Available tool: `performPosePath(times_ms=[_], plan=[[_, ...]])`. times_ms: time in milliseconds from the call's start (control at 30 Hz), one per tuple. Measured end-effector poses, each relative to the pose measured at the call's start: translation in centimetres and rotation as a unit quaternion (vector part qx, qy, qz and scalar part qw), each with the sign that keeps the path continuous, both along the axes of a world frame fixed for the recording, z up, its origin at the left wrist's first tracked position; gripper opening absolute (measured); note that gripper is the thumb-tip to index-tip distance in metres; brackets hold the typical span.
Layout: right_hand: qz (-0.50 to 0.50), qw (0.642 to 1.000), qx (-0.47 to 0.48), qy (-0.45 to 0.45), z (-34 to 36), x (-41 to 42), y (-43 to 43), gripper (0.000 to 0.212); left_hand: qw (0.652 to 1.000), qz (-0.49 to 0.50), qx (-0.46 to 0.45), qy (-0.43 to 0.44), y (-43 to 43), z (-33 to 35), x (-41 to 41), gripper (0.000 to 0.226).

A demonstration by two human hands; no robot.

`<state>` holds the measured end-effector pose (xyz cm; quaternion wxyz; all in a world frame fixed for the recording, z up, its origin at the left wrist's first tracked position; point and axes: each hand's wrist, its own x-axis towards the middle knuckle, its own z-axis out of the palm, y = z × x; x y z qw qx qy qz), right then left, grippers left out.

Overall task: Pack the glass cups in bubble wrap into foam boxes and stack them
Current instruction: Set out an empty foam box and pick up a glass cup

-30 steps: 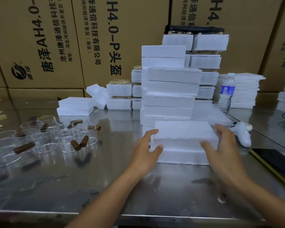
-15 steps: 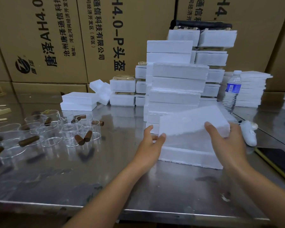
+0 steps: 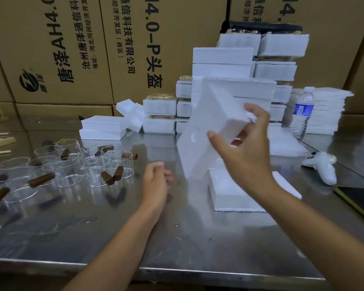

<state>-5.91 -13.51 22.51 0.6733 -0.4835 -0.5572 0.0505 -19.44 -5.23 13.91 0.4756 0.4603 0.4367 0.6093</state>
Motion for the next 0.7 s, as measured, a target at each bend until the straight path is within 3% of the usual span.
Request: performPosePath(times_ms=[133, 300, 700], plan=[[0.024, 0.989, -0.034, -0.142, -1.4, -3.2, 1.4, 0.067, 0.995, 0.088, 0.021, -0.029, 0.2, 0.0, -1.0, 0.025], [-0.018, 0.939, -0.073, -0.337, -3.1, -5.3, 3.7, 0.069, 0.992, 0.121, 0.043, -0.02, 0.1, 0.1, -1.2, 0.025], [-0.06, 0.883, -0.123, -0.448, -6.4, -7.2, 8.3, 0.053, 0.964, 0.238, 0.118, 0.028, -0.4, 0.5, -1.6, 0.013]])
